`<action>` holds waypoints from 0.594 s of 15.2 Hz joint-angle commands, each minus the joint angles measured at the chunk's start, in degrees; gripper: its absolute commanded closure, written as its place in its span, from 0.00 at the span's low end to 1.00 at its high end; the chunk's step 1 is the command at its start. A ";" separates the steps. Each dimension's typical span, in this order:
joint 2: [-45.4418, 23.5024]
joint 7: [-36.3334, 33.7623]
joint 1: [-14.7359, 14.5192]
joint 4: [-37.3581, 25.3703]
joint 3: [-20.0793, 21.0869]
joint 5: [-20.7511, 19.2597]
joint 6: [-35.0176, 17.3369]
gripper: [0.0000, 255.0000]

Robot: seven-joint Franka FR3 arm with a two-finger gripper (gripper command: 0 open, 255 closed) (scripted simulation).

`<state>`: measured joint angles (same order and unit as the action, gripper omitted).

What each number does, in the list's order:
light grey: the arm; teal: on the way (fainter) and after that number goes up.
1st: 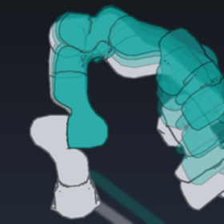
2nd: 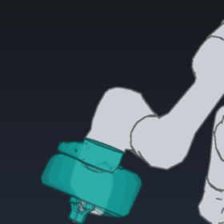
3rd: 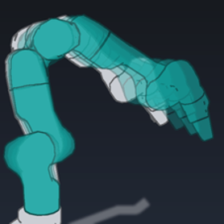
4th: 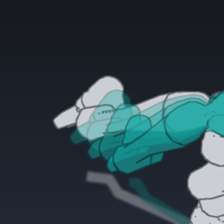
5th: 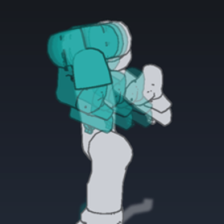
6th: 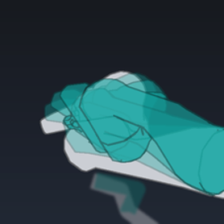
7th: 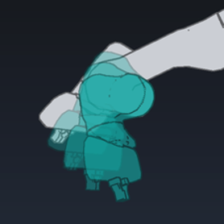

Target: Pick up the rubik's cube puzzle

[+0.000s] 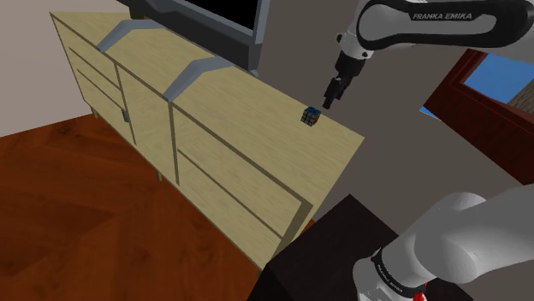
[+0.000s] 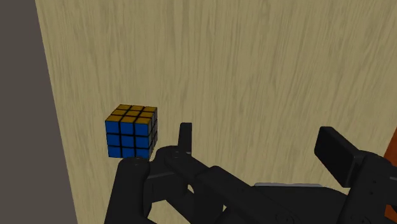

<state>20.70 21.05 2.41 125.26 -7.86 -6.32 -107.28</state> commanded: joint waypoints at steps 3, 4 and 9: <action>-8.98 3.60 0.72 -4.64 -2.72 1.24 -2.90 0.00; -11.17 4.50 0.91 -5.93 -3.29 1.70 -3.40 0.00; -22.45 9.07 2.28 -13.45 -5.56 4.65 -5.00 0.00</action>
<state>0.67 29.40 4.51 113.54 -13.14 -2.35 -112.11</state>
